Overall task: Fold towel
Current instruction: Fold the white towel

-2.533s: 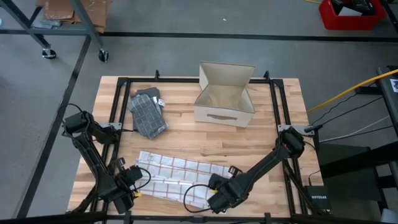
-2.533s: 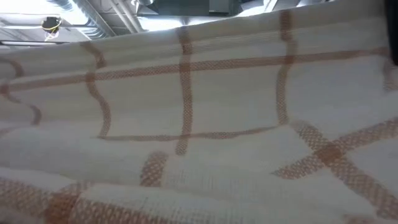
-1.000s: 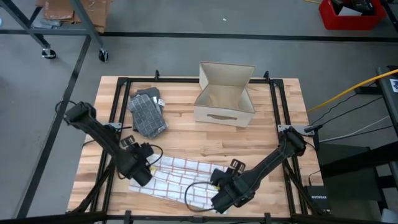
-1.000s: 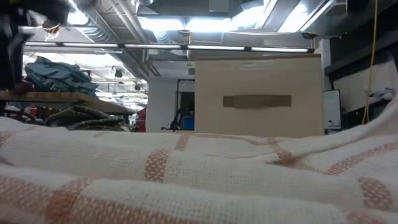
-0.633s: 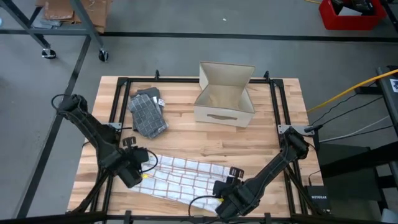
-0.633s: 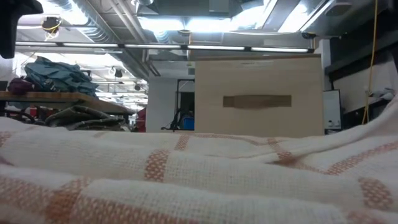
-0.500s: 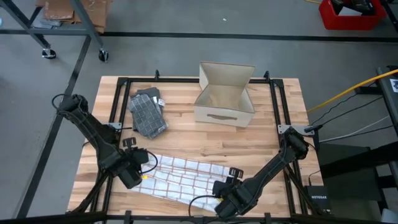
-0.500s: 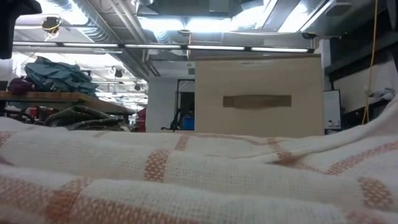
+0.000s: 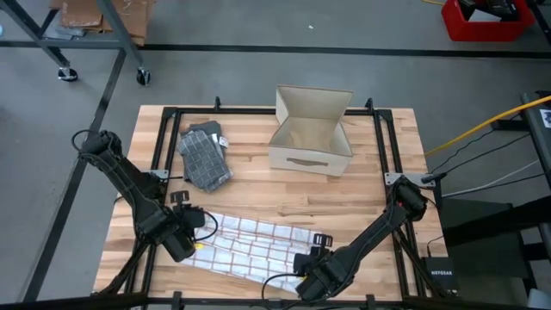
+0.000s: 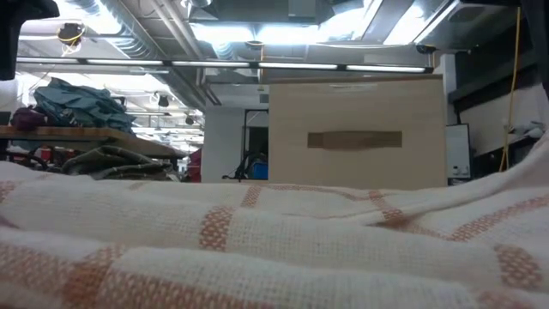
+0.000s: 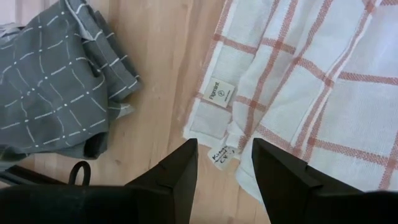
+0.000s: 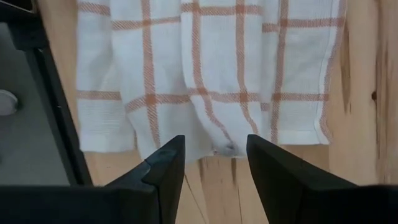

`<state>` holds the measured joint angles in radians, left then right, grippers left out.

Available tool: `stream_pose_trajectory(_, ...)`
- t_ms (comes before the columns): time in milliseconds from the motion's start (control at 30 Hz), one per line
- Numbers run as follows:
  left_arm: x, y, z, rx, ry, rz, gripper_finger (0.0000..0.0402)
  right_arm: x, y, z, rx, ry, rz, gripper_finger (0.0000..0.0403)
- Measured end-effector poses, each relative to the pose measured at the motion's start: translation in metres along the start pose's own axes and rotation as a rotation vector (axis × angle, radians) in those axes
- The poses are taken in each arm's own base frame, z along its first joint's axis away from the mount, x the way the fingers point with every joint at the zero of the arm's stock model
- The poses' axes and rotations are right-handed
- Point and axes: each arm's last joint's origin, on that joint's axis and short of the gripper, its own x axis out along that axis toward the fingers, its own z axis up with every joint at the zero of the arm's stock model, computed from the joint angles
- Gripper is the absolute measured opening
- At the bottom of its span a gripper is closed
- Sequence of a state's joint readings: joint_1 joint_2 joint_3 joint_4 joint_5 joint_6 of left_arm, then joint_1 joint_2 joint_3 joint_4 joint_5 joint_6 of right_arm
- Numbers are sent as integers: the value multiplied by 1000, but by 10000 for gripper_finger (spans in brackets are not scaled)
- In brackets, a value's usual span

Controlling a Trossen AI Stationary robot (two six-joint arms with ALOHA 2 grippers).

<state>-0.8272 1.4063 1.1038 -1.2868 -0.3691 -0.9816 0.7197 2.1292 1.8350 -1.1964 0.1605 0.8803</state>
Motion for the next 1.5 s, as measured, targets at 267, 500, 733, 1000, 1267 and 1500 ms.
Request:
stream_pose_trajectory(267,-1,-2,-3,168,-9,-3,143,7,2,0,2,-16,15,177)
stream_pose_trajectory(500,-6,-12,-11,412,-73,-25,143,7,1,0,2,-24,7,177)
stream_pose_trajectory(733,7,-29,-27,490,-142,-103,143,7,1,0,2,-24,7,177)
stream_pose_trajectory(1000,19,-34,-39,451,-114,-144,143,7,1,1,4,-39,3,177)
stream_pose_trajectory(1267,21,-36,-48,530,-97,-156,143,7,4,3,-17,-63,24,177)
stream_pose_trajectory(1500,37,-30,-56,552,-62,-106,143,7,4,3,-17,-68,28,177)
